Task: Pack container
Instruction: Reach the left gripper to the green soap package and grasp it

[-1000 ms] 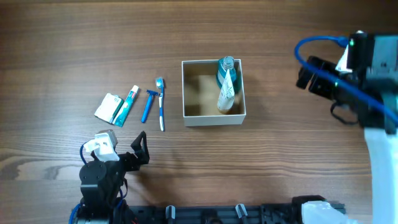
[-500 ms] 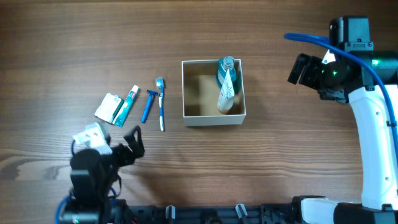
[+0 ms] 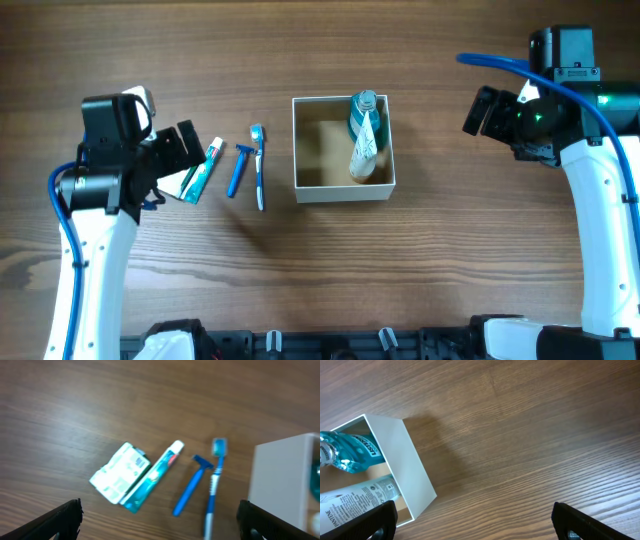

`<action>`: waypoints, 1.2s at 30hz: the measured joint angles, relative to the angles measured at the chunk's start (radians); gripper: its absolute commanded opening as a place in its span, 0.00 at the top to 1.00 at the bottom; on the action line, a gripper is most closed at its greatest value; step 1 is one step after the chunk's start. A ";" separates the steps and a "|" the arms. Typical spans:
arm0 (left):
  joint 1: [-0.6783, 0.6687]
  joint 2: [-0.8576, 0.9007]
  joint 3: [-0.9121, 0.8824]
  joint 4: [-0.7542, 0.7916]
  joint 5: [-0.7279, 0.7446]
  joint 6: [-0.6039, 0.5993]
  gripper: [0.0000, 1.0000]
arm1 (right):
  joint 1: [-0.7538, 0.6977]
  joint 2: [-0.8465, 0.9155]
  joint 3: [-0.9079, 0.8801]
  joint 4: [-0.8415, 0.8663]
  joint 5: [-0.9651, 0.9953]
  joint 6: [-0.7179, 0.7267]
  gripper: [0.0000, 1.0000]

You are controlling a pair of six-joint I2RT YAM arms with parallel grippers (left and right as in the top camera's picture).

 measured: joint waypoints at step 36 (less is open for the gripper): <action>0.121 0.587 0.005 0.116 -0.076 0.663 0.15 | 0.000 0.000 0.000 0.015 0.000 0.000 0.00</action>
